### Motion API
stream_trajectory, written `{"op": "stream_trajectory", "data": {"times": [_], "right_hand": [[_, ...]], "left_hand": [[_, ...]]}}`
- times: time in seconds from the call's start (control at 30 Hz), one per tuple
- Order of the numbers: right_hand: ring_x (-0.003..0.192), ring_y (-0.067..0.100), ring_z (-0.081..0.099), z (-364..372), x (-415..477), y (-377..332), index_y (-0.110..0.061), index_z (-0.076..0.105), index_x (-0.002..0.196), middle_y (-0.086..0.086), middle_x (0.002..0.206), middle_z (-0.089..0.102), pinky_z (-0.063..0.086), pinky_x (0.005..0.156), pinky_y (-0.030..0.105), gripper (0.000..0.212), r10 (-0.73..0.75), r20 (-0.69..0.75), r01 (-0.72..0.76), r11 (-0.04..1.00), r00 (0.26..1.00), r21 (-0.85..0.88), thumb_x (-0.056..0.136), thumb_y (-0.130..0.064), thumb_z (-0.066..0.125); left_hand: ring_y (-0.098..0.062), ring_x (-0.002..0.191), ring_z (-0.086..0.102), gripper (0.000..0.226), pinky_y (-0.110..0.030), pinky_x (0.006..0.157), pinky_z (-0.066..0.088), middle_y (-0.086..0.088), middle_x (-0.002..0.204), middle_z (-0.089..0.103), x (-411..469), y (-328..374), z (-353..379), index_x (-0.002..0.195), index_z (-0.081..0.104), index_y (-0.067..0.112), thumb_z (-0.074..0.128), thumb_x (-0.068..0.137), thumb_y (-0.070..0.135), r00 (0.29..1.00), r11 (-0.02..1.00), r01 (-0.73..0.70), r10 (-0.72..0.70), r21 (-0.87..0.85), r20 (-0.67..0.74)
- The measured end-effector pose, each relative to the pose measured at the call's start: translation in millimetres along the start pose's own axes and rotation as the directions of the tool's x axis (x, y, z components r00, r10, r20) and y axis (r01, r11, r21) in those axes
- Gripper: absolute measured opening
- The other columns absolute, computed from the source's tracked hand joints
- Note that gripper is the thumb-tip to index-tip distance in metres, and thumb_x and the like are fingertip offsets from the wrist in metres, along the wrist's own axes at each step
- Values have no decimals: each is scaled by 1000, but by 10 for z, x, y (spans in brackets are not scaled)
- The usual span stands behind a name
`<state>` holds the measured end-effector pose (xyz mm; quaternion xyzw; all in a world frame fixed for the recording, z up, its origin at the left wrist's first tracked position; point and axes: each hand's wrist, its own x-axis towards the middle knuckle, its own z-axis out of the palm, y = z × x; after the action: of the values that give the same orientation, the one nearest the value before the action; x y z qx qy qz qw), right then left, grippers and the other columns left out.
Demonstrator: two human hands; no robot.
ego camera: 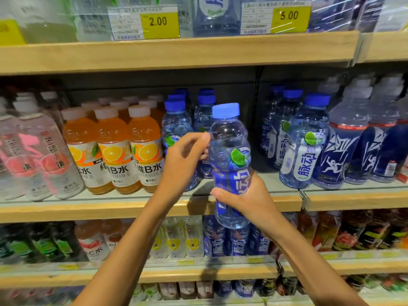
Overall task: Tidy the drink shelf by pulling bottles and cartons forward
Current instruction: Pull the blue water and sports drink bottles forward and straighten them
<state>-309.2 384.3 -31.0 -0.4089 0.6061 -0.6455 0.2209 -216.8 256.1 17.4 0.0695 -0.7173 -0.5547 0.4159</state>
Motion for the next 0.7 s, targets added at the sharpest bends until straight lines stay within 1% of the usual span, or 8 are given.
{"op": "stream_trajectory", "data": {"times": [0.07, 0.1, 0.2, 0.3, 0.37, 0.43, 0.53, 0.7], "right_hand": [[95, 16, 69, 33, 67, -3, -13, 50, 124, 3, 109, 70, 56, 86, 37, 63, -35, -63, 32, 999, 997, -38, 71, -16, 83], [95, 13, 69, 48, 107, 1, -13, 49, 125, 2, 109, 70, 56, 86, 35, 64, -59, -86, 54, 997, 995, -62, 70, -17, 83], [95, 7, 67, 98, 228, 49, -13, 48, 124, -1, 110, 68, 55, 83, 26, 67, -111, -145, 96, 989, 983, -108, 69, -19, 85], [90, -4, 65, 189, 365, 146, -14, 46, 119, -5, 107, 65, 52, 75, 13, 65, -130, -205, 105, 986, 970, -129, 67, -18, 86], [87, -11, 62, 261, 453, 213, -18, 43, 117, -11, 104, 61, 49, 71, 8, 66, -133, -240, 104, 986, 962, -129, 67, -17, 85], [85, -13, 60, 303, 531, 276, -19, 40, 117, -15, 102, 59, 48, 71, 7, 68, -128, -274, 97, 987, 953, -126, 66, -19, 86], [89, -12, 58, 318, 616, 322, -21, 36, 115, -16, 104, 57, 48, 75, 7, 70, -116, -270, 78, 986, 956, -149, 65, -34, 83], [117, 17, 51, 322, 660, 360, -36, 33, 103, 6, 125, 49, 46, 99, 37, 66, -86, -200, 50, 983, 976, -178, 55, -65, 68]], "left_hand": [[-5, 86, 64, 17, -19, 79, 50, 4, 91, 69, -143, -167, -122, 98, 66, 12, 58, 94, 27, 979, 952, -170, 194, 256, -70], [-4, 84, 62, 15, -15, 77, 48, 4, 90, 68, -219, -276, -190, 97, 65, 11, 57, 95, 23, 954, 877, -247, 295, 412, -56], [-13, 79, 61, 20, -19, 70, 47, -4, 88, 66, -408, -644, -394, 93, 66, 4, 52, 94, 18, 837, 516, -473, 516, 714, 181], [-27, 80, 65, 17, -34, 69, 53, -13, 91, 68, -469, -988, -524, 93, 67, 0, 56, 89, 11, 672, 151, -667, 546, 730, 501], [-29, 88, 66, 22, -36, 84, 53, -16, 100, 69, -460, -1160, -600, 105, 61, 0, 55, 87, 13, 573, 9, -754, 496, 656, 652], [-28, 95, 67, 33, -34, 93, 48, -16, 108, 69, -432, -1276, -679, 115, 53, 2, 55, 87, 19, 523, -72, -786, 452, 614, 723], [-27, 99, 67, 36, -34, 93, 48, -15, 113, 69, -398, -1374, -742, 122, 49, 3, 48, 93, 24, 497, -138, -787, 435, 602, 751], [-25, 100, 68, 39, -34, 90, 52, -14, 114, 69, -402, -1408, -741, 124, 48, 4, 26, 101, 26, 489, -182, -775, 433, 605, 757]]}}
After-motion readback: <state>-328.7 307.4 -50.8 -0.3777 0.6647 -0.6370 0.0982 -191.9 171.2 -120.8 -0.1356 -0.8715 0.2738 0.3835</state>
